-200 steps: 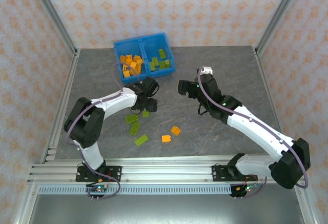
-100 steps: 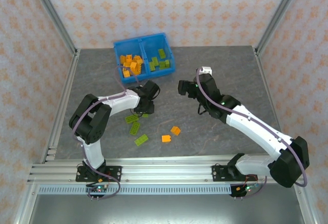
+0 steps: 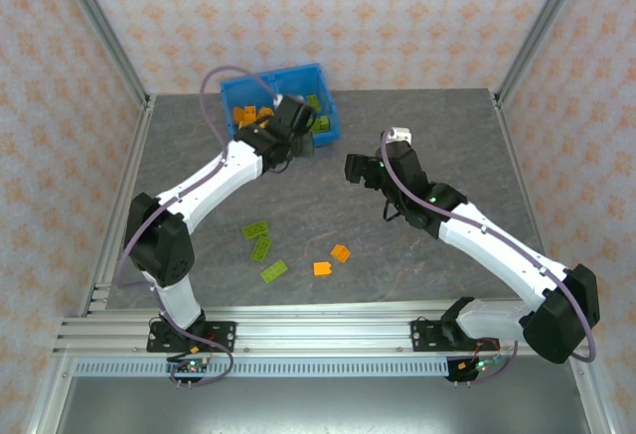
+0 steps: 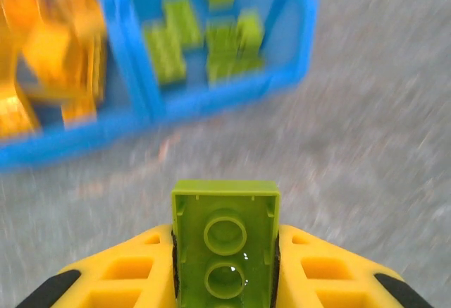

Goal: Sort the legos into containers by color

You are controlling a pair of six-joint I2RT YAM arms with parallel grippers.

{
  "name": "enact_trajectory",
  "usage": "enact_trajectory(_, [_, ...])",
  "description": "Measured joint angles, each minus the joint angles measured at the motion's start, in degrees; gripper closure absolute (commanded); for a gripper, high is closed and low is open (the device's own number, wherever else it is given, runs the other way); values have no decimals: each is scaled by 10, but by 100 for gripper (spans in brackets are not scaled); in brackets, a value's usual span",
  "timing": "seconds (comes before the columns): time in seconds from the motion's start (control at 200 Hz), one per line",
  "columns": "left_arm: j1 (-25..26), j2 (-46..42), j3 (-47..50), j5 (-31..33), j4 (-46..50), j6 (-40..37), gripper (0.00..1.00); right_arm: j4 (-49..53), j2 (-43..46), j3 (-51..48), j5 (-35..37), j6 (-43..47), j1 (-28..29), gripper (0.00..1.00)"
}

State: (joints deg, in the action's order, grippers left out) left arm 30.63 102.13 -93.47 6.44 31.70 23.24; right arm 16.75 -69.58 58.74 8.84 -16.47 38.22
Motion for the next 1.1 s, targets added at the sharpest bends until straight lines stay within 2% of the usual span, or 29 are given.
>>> enact_trajectory(0.07, [-3, 33, -58, 25, -17, -20, 73, 1, 0, 0, 0, 0, 0, 1])
enact_trajectory(0.2, [-19, 147, -180, 59, -50, -54, 73, 14, 12, 0, 2, -1, 0, 1])
enact_trajectory(0.43, [-72, 375, -407, 70, -58, -83, 72, 28, 61, 0, 7, -2, 0, 1])
enact_trajectory(0.495, [-85, 435, -481, 69, -52, -88, 66, 32, 66, 0, 7, -3, 0, 1])
enact_trajectory(0.571, [-97, 487, -546, 68, -49, -91, 51, 38, 70, 0, 7, -4, 0, 1])
enact_trajectory(0.631, [-106, 515, -581, 62, -49, -96, 47, 43, 72, 0, 7, -5, 0, 1])
enact_trajectory(0.791, [-115, 538, -615, 52, -46, -97, 37, 54, 80, 0, 7, -5, 0, 1])
enact_trajectory(0.936, [-115, 520, -620, 29, -23, -84, 35, 54, 80, 0, 6, -5, 0, 1])
enact_trajectory(1.021, [-111, 474, -593, 14, 2, -68, 36, 53, 79, 0, 6, -7, 0, 1])
enact_trajectory(1.101, [-106, 377, -500, -1, 8, -51, 35, 51, 71, 0, 6, -9, 0, 1])
